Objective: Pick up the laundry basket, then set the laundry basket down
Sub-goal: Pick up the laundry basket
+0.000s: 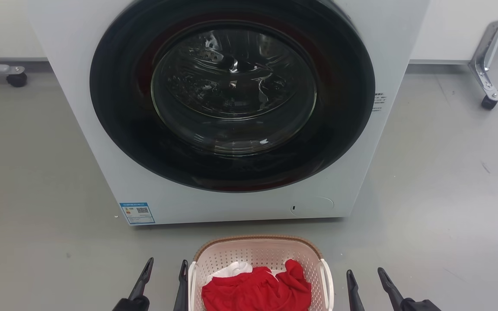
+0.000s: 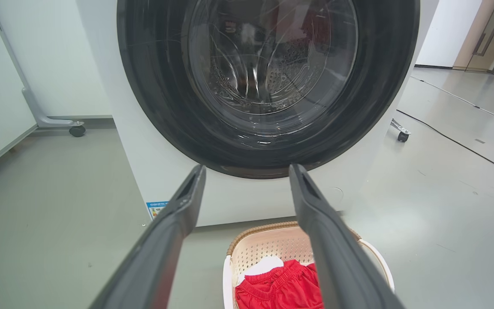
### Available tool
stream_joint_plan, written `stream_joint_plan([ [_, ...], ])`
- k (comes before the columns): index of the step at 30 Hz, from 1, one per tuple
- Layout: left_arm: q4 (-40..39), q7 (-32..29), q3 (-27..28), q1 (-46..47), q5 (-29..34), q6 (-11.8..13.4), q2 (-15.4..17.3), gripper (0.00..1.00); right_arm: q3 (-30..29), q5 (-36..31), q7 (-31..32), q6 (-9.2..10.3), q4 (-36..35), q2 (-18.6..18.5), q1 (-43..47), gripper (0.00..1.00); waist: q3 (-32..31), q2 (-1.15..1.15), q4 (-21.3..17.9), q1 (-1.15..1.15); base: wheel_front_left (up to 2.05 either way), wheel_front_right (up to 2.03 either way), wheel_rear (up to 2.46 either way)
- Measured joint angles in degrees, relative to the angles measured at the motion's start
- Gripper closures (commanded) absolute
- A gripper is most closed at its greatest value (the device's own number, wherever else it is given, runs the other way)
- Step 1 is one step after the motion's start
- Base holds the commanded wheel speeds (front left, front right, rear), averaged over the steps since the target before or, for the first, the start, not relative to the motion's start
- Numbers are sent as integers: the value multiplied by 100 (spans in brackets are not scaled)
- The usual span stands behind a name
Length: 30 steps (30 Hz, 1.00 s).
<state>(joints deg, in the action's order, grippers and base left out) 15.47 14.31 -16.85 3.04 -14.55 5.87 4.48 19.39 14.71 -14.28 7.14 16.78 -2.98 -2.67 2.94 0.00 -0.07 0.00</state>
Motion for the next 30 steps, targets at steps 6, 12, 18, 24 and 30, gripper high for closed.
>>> stream_joint_plan([
  [6, 1, 0, 19, -7, 0, -36, -8, 0, 13, 44, 0, 1, -10, 0, 3, 0, 5, 0, -7, 0, 0, 0, 0],
  [12, 1, 0, 44, -8, 0, -40, -23, 0, 11, 46, 0, 1, -26, 0, 10, 0, 42, 0, -14, 0, 0, 0, 0],
  [18, -23, 0, 99, -9, 0, -42, -29, 0, -7, 48, 0, 1, -93, 1, 27, 0, 140, 0, -16, 0, 0, 0, 0],
  [24, -36, 0, 181, 40, -1, -85, -44, 0, -65, 74, -1, 1, -107, 1, -35, 0, 343, 0, -18, 0, 0, 0, 0],
  [30, -1, 0, 202, 337, 4, -140, -29, 0, -181, 83, -1, 1, -86, 3, -372, 0, 651, 0, -34, 1, 0, 0, 0],
])
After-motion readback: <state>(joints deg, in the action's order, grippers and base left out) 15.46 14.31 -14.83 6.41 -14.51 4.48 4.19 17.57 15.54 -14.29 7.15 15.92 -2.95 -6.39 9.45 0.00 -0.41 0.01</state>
